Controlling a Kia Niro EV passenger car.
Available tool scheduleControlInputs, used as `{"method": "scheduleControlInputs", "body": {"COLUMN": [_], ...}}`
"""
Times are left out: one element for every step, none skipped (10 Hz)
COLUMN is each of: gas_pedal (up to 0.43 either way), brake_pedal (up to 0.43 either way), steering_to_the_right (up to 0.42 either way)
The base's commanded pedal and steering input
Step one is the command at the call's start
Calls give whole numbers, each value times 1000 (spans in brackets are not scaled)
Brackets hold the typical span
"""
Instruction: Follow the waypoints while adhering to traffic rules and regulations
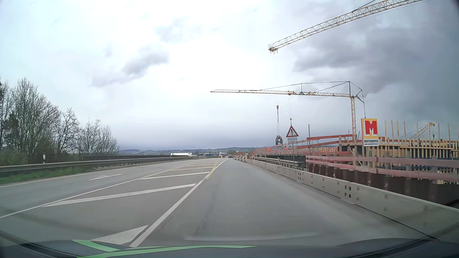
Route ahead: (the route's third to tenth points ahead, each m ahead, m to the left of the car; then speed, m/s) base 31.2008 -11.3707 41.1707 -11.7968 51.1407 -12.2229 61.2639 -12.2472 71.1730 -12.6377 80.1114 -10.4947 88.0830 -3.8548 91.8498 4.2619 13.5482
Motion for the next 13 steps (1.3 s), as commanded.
{"method": "scheduleControlInputs", "body": {"gas_pedal": [118,118,118,118,118,118,118,118,118,118,118,118,118], "brake_pedal": [0,0,0,0,0,0,0,0,0,0,0,0,0], "steering_to_the_right": [-1,-1,-1,-3,-3,-3,-4,-4,-4,-4,-4,-4,-4]}}
